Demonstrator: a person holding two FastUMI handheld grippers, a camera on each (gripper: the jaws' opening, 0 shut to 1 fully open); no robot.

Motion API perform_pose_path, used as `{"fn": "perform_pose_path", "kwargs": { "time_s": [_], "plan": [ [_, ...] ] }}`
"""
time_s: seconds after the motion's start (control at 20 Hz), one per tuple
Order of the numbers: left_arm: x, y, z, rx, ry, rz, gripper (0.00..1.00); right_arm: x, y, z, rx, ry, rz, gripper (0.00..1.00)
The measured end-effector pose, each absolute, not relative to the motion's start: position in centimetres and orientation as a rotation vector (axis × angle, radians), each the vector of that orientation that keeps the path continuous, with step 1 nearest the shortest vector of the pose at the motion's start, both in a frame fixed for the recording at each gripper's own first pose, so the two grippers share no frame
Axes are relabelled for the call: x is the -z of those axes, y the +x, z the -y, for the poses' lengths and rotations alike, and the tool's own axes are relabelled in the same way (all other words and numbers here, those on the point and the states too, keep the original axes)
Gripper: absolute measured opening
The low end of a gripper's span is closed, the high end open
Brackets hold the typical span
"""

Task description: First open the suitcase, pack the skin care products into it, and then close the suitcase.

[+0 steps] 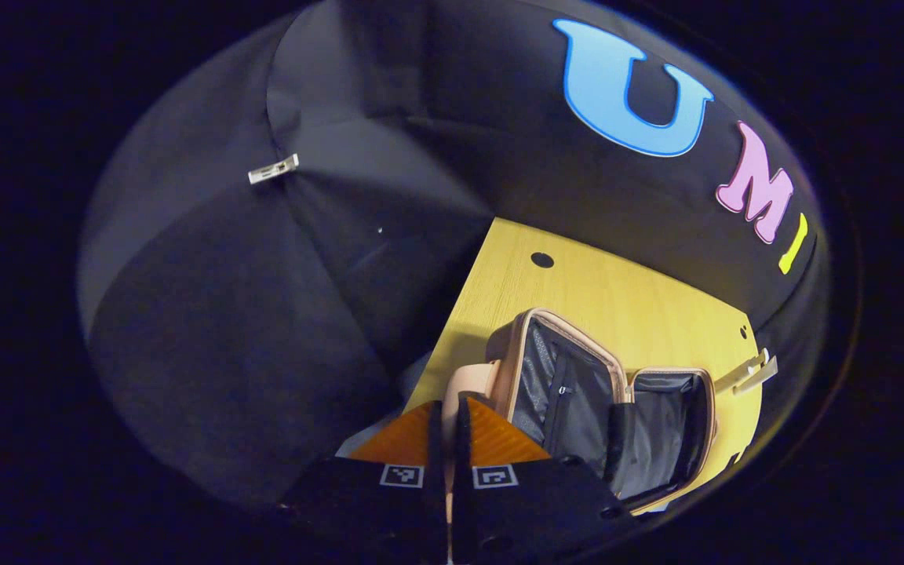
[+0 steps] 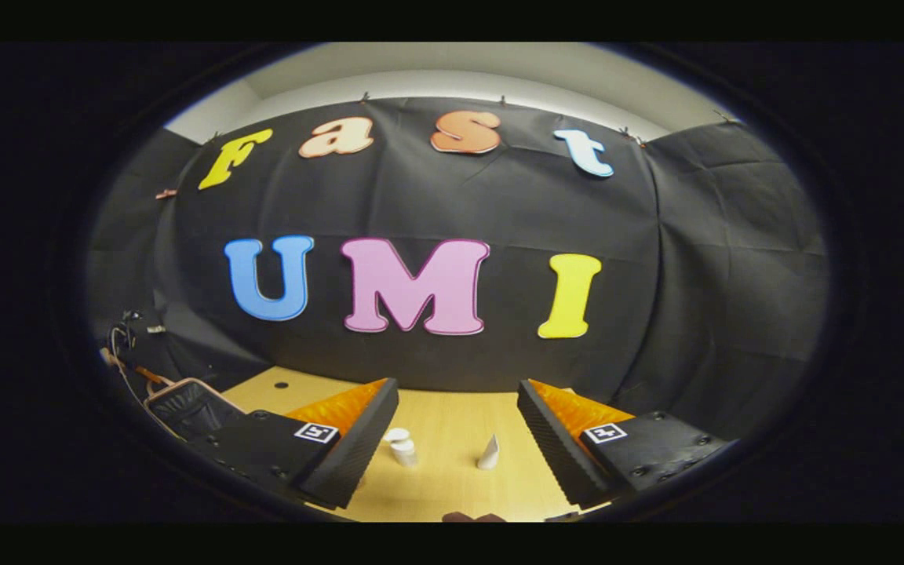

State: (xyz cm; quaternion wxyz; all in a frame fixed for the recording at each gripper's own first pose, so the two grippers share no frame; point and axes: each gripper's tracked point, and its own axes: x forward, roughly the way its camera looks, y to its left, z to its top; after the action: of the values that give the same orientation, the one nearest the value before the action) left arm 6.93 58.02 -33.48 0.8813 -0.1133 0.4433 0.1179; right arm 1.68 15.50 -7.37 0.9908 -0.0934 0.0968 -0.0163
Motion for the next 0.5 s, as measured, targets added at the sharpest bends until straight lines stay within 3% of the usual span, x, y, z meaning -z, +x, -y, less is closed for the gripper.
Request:
{"fn": "perform_pose_path", "kwargs": {
  "time_s": [0.2, 0.4, 0.5],
  "plan": [
    [40.5, 6.5, -59.6, -0.253, -0.241, -0.995, 0.08, 8.1, 0.7, -17.9, 0.027, -0.182, -0.239, 0.96],
    [41.9, 6.2, -60.3, -0.262, -0.288, -0.967, 0.08, 8.6, -0.5, -18.8, 0.051, -0.195, -0.257, 0.93],
    [42.2, 6.0, -61.1, -0.27, -0.226, -0.949, 0.12, 8.7, -1.2, -18.8, 0.061, -0.212, -0.255, 0.96]
  ]
}}
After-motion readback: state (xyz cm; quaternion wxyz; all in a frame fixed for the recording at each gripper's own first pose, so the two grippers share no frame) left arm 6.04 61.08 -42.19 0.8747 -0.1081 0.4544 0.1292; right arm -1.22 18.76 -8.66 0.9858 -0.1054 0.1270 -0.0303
